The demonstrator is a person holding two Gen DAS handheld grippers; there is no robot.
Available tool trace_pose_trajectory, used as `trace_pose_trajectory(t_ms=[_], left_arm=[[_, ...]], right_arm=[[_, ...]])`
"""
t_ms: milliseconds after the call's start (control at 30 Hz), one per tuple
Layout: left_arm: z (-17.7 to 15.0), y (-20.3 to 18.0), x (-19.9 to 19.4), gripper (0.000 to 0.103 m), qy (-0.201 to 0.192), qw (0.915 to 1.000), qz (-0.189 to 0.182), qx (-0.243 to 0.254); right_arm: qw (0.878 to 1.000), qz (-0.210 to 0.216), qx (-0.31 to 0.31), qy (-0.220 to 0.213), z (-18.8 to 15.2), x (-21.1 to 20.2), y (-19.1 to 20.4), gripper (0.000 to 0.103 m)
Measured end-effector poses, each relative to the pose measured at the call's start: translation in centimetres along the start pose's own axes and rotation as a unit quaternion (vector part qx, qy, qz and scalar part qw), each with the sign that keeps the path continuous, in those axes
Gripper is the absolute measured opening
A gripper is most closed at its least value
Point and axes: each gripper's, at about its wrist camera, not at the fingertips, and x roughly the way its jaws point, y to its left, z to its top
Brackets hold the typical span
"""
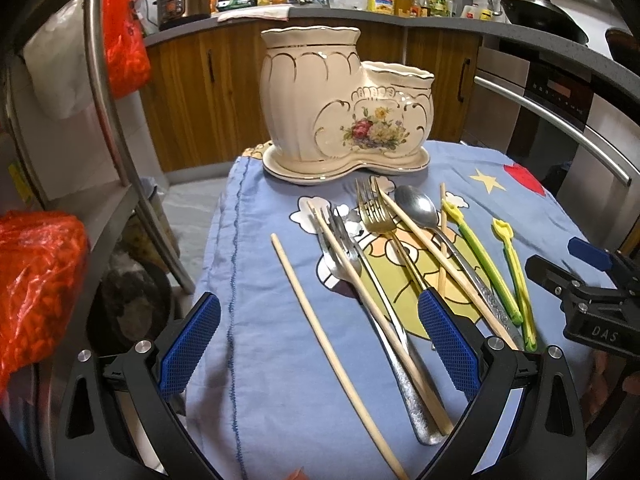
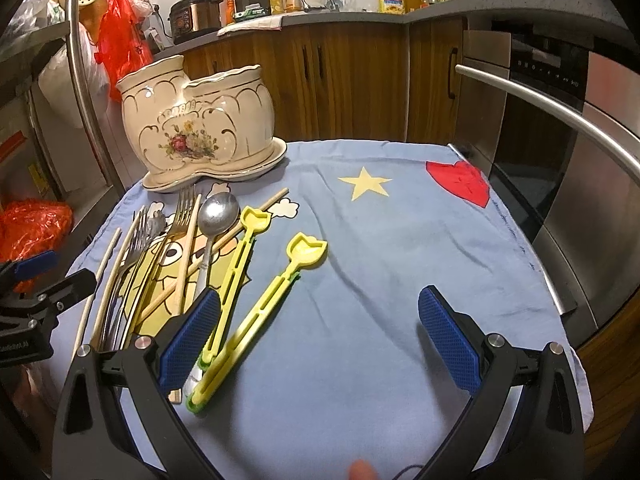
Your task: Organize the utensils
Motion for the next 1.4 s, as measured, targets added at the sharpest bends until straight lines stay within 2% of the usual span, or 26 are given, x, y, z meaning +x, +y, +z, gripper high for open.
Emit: trace_pose_trajectory(t_ms=[133, 167, 200, 300, 400, 433, 500, 700, 967, 1100, 1133, 1333, 1400], left_arm=[[0.0, 0.2, 0.1, 0.098, 0.004, 1.0000, 0.000, -0.002], [0.0, 0.2, 0.1, 0.098, 0.005, 1.0000, 0.000, -0.004], [0.0, 0.4, 0.1, 0.098, 0.005, 1.0000, 0.000, -0.006], [0.0, 0.7, 0.2, 0.098, 0.007, 0.9999, 0.004, -0.007], [-0.1, 0.9, 0.3, 0.098, 0.011, 0.9999, 0.004, -0.006], [-0.1, 0.9, 0.3, 0.098, 0.011, 0.9999, 0.003, -0.007], [0.0, 1.0, 0.3, 0.098, 0.011, 0.9999, 0.003, -0.010], [-0.1, 1.1, 0.2, 0.098, 0.008, 0.9999, 0.006, -0.006], [-0.3, 2.6, 0.4, 0.098, 0.021, 0.9990, -0.020, -0.033], [-0.7, 2.7, 0.6, 0.095, 0.038, 0.9978, -0.040, -0.036], [-0.9, 2.6, 0.6, 0.093, 0.043, 0.9974, -0.046, -0.035], [-1.6, 0.9, 0.8, 0.061, 0.068, 0.9968, -0.041, 0.000], [-1.6, 0.7, 0.7, 0.054, 0.068, 0.9969, -0.040, 0.002]], right_arm=[[1.000, 0.013, 0.000, 0.012, 0.3, 0.7, -0.1, 0.098], [1.000, 0.015, 0.001, 0.014, 0.4, 0.7, 0.0, 0.093], [1.000, 0.017, 0.002, 0.016, 0.4, 0.8, 0.1, 0.084], [0.999, 0.013, 0.001, 0.029, 0.5, 1.1, 0.4, 0.064], [0.999, 0.024, 0.005, 0.042, 0.8, 1.4, 0.8, 0.052], [0.999, 0.023, 0.003, 0.042, 1.0, 1.5, 1.0, 0.050], [0.999, 0.018, -0.004, 0.043, 1.3, 1.5, 1.5, 0.038], [0.997, 0.019, -0.001, 0.078, 1.5, 3.0, 1.9, 0.029], [0.997, 0.024, -0.010, 0.070, 1.5, 3.1, 1.8, 0.011], [0.998, 0.035, 0.006, 0.054, 1.5, 2.6, 0.9, 0.010], [0.998, 0.036, 0.007, 0.049, 1.5, 2.4, 0.7, 0.010], [0.999, 0.040, -0.002, 0.030, 1.5, 1.2, 0.6, 0.010], [0.999, 0.043, -0.002, 0.029, 1.5, 1.2, 0.4, 0.010]])
